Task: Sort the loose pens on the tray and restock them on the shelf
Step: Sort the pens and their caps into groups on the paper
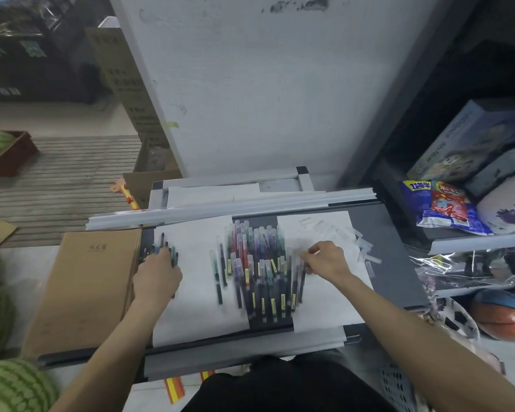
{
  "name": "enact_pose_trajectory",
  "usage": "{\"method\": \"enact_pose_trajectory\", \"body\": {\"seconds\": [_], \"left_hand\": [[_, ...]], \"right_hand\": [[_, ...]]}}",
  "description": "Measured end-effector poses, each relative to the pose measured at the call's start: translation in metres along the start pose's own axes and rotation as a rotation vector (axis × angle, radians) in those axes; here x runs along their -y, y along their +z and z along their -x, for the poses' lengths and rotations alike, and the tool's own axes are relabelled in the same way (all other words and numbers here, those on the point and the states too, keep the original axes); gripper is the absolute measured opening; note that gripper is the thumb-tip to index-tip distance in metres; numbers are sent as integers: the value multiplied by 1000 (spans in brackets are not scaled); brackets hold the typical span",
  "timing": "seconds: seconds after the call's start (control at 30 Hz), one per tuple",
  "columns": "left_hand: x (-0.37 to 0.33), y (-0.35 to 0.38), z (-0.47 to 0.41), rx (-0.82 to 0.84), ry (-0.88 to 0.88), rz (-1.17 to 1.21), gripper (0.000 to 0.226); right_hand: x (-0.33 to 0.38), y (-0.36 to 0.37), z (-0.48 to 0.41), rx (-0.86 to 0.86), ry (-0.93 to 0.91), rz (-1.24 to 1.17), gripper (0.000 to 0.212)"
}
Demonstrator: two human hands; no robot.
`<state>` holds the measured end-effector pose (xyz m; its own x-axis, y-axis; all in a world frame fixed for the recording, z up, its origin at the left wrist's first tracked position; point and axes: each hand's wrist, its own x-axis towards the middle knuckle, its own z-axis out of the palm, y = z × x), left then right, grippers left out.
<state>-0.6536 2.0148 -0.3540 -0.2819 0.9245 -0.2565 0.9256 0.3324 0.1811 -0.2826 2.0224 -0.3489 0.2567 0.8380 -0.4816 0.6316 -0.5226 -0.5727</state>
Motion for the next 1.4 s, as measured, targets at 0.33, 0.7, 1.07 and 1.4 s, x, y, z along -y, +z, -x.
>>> {"method": "enact_pose_trajectory", "body": {"seconds": [0.33, 0.7, 1.07, 1.4], "left_hand": [[-8, 6, -1, -21, -16, 2, 15], [-5, 9, 9, -51, -24, 1, 24], [-17, -5, 37, -85, 20, 170, 12], [-31, -9, 59, 141, 161, 530, 15]], "right_hand": [[-12, 1, -3, 9, -69, 193, 21], [-36, -55, -33, -251, -111, 699, 24], [-31, -48, -45, -232, -70, 684, 9], [-9, -34, -9, -148, -123, -35, 14]]}}
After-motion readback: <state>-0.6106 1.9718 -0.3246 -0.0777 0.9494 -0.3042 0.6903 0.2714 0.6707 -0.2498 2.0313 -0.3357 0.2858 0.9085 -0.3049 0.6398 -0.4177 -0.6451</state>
